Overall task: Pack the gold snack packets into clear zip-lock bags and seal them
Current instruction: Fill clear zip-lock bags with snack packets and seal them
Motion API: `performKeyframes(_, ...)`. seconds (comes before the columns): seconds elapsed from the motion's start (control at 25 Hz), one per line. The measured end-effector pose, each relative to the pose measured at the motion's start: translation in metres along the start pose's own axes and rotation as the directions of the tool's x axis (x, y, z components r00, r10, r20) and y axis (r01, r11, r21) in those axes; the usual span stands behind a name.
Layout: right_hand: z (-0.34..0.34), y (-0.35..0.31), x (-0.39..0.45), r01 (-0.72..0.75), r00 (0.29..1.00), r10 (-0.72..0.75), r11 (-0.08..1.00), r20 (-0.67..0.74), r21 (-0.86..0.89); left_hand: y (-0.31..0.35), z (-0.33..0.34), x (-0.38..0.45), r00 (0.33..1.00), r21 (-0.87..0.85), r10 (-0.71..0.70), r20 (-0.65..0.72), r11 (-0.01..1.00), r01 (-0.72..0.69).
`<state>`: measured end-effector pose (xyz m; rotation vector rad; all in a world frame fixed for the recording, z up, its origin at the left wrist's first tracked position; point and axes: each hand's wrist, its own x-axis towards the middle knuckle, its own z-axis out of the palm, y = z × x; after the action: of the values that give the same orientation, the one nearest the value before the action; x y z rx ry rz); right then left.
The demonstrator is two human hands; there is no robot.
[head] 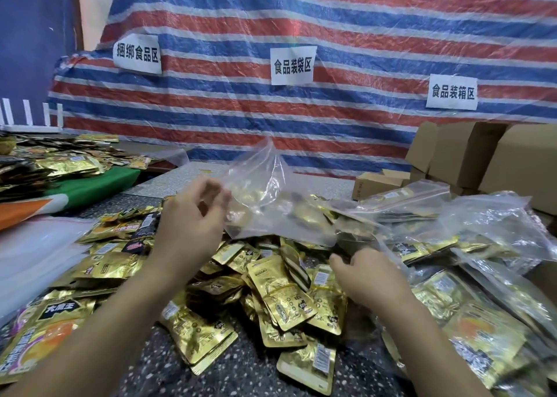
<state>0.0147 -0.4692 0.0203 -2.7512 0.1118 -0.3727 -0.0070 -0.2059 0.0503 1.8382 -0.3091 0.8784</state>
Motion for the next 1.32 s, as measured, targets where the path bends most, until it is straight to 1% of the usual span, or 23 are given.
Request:
performKeyframes(0.04,0.0,0.001,0.0,-0.003,0.998,0.007,0.997,0.06,-0.077,0.004,-0.004,0.011,1.0,0.011,0.024,0.008,1.0,-0.024)
performKeyframes(0.12,0.001,-0.001,-0.004,0.005,0.986,0.022,0.987,0.163,-0.163,0.014,-0.011,0.031,0.999,-0.001,0.043,0.02,0.999,-0.043)
performKeyframes(0.2,0.004,-0.006,-0.009,0.025,0.975,0.024,0.976,0.219,-0.218,0.023,-0.014,0.046,0.998,-0.02,0.057,0.027,0.998,-0.056)
performKeyframes(0.24,0.007,-0.007,-0.012,0.024,0.974,0.026,0.976,0.227,-0.216,0.027,-0.014,0.051,0.997,-0.024,0.075,0.02,0.997,-0.075)
performKeyframes(0.44,0.016,-0.016,-0.016,-0.069,0.982,0.068,0.998,0.178,-0.002,0.048,-0.002,0.06,0.979,-0.103,0.192,-0.062,0.975,-0.198)
performKeyframes(0.56,0.012,-0.013,-0.011,-0.153,0.963,0.105,0.971,0.247,0.184,0.05,0.0,0.061,0.979,-0.096,0.203,-0.031,0.974,-0.205)
performKeyframes(0.64,0.009,-0.01,-0.008,-0.159,0.958,0.087,0.954,0.272,0.253,0.043,-0.005,0.06,0.983,-0.051,0.182,0.036,0.982,-0.18)
performKeyframes(0.72,0.004,-0.007,-0.006,-0.147,0.966,0.081,0.953,0.245,0.265,0.034,-0.012,0.055,0.97,0.036,0.19,0.15,0.98,-0.197)
performKeyframes(0.8,-0.002,-0.003,-0.003,-0.128,0.983,0.082,0.947,0.164,0.295,0.023,-0.018,0.046,0.938,0.142,0.227,0.261,0.953,-0.269)
performKeyframes(0.88,-0.013,0.0,0.0,-0.115,0.993,0.108,0.903,0.041,0.414,0.009,-0.023,0.038,0.919,0.233,0.249,0.306,0.916,-0.326)
performKeyframes(0.92,-0.018,0.002,0.001,-0.112,0.99,0.138,0.849,-0.014,0.516,0.003,-0.026,0.035,0.922,0.27,0.256,0.29,0.902,-0.336)
performKeyframes(0.96,-0.023,0.003,0.001,-0.104,0.983,0.176,0.766,-0.052,0.634,-0.003,-0.03,0.034,0.931,0.302,0.266,0.251,0.892,-0.336)
performKeyframes(1.0,-0.029,0.003,0.002,-0.094,0.975,0.215,0.651,-0.063,0.753,-0.008,-0.034,0.034,0.935,0.326,0.286,0.209,0.881,-0.342)
performKeyframes(1.04,-0.033,0.002,0.001,-0.09,0.97,0.24,0.505,-0.039,0.859,-0.011,-0.038,0.035,0.933,0.339,0.313,0.18,0.87,-0.357)
performKeyframes(1.08,-0.037,0.0,0.0,-0.082,0.972,0.234,0.327,0.003,0.941,-0.014,-0.04,0.035,0.927,0.336,0.333,0.171,0.865,-0.372)
performKeyframes(1.12,-0.041,-0.002,-0.003,-0.063,0.979,0.204,0.15,0.031,0.987,-0.014,-0.041,0.033,0.925,0.319,0.333,0.182,0.87,-0.376)
performKeyframes(1.16,-0.044,-0.005,-0.006,-0.034,0.985,0.169,0.009,0.032,0.999,-0.013,-0.039,0.028,0.922,0.293,0.325,0.212,0.879,-0.377)
performKeyframes(1.2,-0.048,-0.008,-0.009,-0.006,0.99,0.138,-0.095,0.02,0.995,-0.01,-0.034,0.022,0.908,0.268,0.327,0.263,0.879,-0.394)
performKeyframes(1.24,-0.051,-0.009,-0.012,0.02,0.994,0.112,-0.175,0.0,0.984,-0.008,-0.028,0.015,0.88,0.249,0.347,0.324,0.866,-0.434)
performKeyframes(1.32,-0.057,-0.008,-0.015,0.068,0.994,0.101,-0.305,-0.038,0.95,-0.003,-0.016,0.002,0.801,0.241,0.405,0.441,0.806,-0.54)
